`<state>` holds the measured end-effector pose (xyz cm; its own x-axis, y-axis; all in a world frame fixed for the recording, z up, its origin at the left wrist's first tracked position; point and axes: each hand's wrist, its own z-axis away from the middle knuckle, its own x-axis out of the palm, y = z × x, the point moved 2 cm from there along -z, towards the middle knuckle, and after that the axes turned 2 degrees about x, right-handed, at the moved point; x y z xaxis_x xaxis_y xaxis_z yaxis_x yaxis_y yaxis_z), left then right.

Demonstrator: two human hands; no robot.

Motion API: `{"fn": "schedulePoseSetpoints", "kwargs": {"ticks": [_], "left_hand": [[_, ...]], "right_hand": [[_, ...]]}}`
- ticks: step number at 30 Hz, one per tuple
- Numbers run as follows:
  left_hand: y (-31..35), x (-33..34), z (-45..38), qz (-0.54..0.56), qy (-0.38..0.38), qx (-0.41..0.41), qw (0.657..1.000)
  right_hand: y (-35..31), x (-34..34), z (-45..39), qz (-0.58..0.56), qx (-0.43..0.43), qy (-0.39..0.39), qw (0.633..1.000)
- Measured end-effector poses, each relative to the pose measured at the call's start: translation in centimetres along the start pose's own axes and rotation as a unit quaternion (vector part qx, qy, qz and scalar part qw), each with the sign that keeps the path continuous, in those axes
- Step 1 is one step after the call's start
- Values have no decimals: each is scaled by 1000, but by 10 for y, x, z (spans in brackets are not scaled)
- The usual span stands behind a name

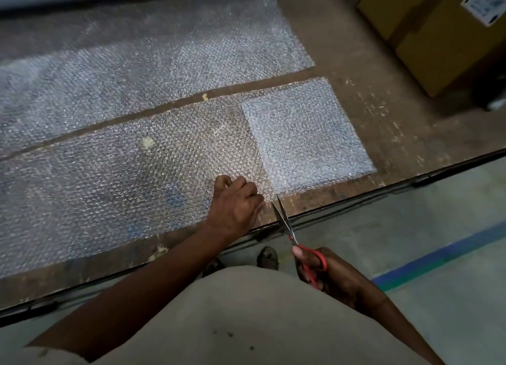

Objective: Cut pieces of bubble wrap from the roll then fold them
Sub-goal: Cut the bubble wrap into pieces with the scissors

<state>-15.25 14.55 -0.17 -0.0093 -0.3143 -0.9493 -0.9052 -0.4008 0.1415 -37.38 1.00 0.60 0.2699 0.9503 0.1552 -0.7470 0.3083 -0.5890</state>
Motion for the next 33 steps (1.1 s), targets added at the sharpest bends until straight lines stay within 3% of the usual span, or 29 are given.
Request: {"fn": "schedulePoseSetpoints", "kwargs": {"ticks": [7, 17, 26, 33], "left_hand": [[0, 1, -3, -7, 30, 36, 999], [-5, 2, 0, 46, 58, 7, 997], [-14, 6, 5, 77, 54, -96, 991], [-17, 5, 10, 80, 46, -125, 988]], "right_hand": [[-1, 1, -3, -9, 1, -7, 1000], [-9, 5, -7, 3, 4, -7, 1000], [-9, 7, -10, -9, 1, 8, 1000], [-6, 7, -11, 1, -5, 21, 1000]]}}
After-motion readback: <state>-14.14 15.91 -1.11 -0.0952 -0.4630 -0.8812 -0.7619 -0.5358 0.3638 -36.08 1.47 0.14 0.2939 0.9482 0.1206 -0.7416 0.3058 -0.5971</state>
